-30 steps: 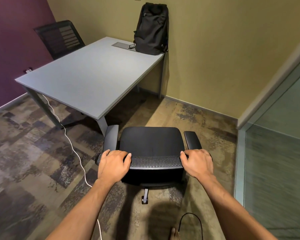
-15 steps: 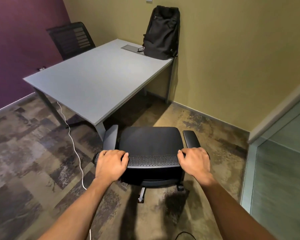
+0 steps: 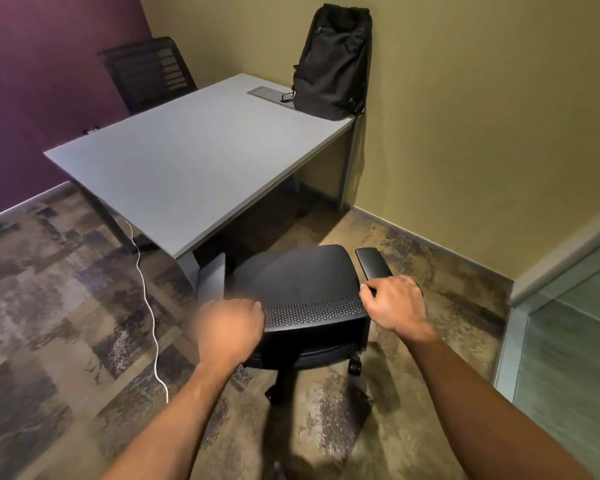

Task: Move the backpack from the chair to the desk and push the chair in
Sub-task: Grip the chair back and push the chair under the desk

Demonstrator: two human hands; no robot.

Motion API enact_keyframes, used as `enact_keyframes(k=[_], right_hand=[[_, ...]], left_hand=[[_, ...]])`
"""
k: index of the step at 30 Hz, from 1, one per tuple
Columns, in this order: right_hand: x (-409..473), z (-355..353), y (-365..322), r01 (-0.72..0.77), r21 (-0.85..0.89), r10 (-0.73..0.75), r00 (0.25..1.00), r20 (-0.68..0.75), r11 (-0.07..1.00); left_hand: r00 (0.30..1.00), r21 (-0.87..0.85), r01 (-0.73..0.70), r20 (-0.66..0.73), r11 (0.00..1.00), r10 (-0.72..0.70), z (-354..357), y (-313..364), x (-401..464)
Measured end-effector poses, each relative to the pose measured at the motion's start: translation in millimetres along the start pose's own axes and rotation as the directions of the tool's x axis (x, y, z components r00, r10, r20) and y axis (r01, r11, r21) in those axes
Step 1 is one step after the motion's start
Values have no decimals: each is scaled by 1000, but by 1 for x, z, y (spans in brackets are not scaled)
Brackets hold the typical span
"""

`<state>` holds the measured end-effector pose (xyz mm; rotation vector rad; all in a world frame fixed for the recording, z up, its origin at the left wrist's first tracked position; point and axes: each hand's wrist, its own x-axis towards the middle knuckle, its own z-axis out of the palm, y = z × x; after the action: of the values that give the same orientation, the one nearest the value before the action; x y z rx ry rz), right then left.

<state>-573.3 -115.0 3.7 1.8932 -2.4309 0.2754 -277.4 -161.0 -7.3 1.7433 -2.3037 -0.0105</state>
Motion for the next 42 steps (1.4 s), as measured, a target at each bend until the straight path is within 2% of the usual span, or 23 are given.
enact_keyframes(k=[15,21,34,42], right_hand=[[121,17,76,135,-37,-133,990,37,990],[171,18,88,206,-35,-201,973,112,978],[260,34,99,302,-17,-301,953,14,953],[333,42,117,406,68,-404,914,-35,911]], left_hand=[[990,-4,135,30,991,-134,28,82,63],[983,1,175,64,985,-174,35,96,97],[964,40,259,50,965,-261,50,111,159],[936,37,352,17,935,-352,59,142,204]])
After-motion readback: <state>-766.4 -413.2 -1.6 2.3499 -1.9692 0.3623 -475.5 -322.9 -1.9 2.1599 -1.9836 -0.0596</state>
